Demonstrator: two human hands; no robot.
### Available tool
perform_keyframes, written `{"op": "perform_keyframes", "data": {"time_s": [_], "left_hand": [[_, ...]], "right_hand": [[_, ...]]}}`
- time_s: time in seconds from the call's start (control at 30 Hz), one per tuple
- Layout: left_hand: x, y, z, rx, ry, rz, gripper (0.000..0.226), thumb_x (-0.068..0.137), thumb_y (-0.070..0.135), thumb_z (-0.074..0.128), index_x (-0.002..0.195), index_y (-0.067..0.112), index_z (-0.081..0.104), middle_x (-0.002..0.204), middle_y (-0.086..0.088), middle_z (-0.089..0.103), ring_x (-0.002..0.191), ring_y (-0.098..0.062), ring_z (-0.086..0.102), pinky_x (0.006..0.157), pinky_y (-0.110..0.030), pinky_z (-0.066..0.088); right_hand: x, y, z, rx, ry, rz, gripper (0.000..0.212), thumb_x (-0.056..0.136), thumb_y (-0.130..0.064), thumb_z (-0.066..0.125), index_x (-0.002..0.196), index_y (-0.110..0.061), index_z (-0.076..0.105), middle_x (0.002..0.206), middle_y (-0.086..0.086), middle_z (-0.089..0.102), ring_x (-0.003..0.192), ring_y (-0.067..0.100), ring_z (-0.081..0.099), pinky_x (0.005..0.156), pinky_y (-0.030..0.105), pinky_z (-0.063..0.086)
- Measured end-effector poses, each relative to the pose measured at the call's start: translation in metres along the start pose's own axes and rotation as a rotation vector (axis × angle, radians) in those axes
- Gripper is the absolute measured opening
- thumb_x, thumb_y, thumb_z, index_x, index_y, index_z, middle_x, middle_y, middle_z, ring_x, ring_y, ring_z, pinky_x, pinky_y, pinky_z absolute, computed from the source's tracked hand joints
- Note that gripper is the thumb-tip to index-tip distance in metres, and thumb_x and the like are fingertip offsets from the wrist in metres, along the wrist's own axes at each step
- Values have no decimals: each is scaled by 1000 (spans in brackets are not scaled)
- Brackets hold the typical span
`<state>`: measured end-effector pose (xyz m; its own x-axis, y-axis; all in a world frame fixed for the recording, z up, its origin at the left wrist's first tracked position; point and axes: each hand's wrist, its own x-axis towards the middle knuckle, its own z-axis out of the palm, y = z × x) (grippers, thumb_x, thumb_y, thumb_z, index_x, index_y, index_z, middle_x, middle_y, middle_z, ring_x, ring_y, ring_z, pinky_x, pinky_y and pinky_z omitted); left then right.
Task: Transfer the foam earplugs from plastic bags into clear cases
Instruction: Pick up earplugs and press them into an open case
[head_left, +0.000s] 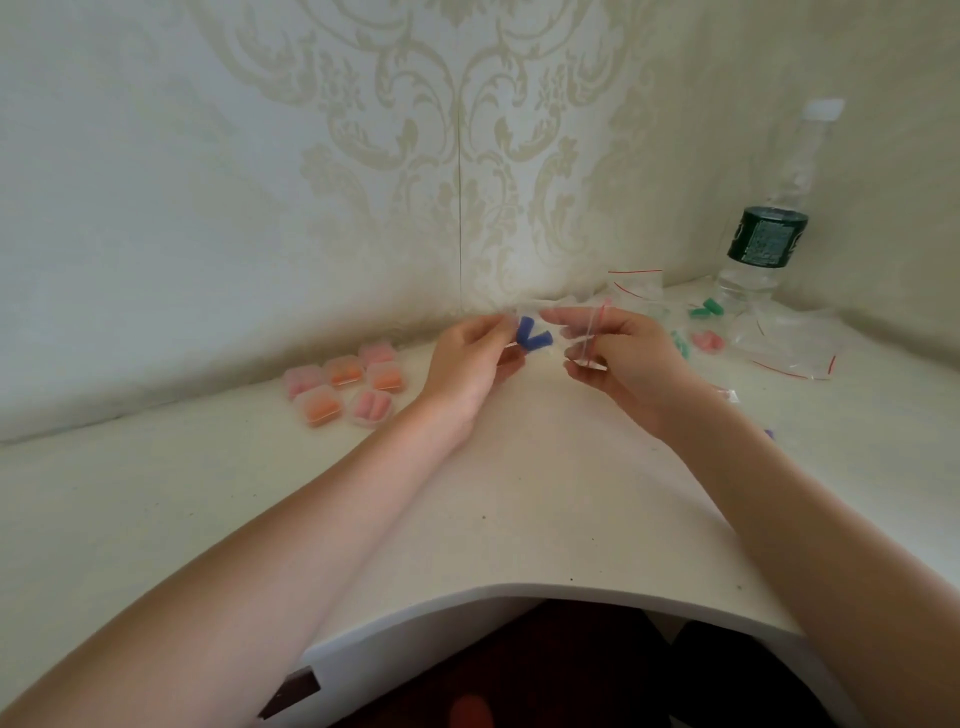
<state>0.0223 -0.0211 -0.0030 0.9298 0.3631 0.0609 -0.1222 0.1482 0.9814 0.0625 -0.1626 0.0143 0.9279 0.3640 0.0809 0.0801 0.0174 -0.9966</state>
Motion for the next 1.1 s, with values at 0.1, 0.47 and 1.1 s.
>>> {"op": "perform_keyframes", "data": {"time_s": [0.1,0.47,1.1], "left_hand": [[-1,0,-1,-66,4,13,16,92,4,58,82,10,68,80,-4,70,73,-13,70,73,-23,58],[-1,4,-8,-37,82,39,10,80,2,72,78,9,66,69,-2,68,60,-7,66,58,-19,54],[1,2,-6,-115,18,-28,7,86,8,68,88,7,62,84,-9,67,69,-12,69,69,-22,58]], "right_hand": [[-2,-2,2,-57,0,18,46,86,11,39,92,-22,71,99,0,61,72,9,54,65,19,50],[1,6,0,-247,-73,-62,26,93,-7,59,113,-21,67,85,7,65,61,5,65,69,25,57],[-1,5,3,-160,-81,-35,20,96,-21,56,111,-12,65,81,1,66,56,9,61,63,25,57]]}}
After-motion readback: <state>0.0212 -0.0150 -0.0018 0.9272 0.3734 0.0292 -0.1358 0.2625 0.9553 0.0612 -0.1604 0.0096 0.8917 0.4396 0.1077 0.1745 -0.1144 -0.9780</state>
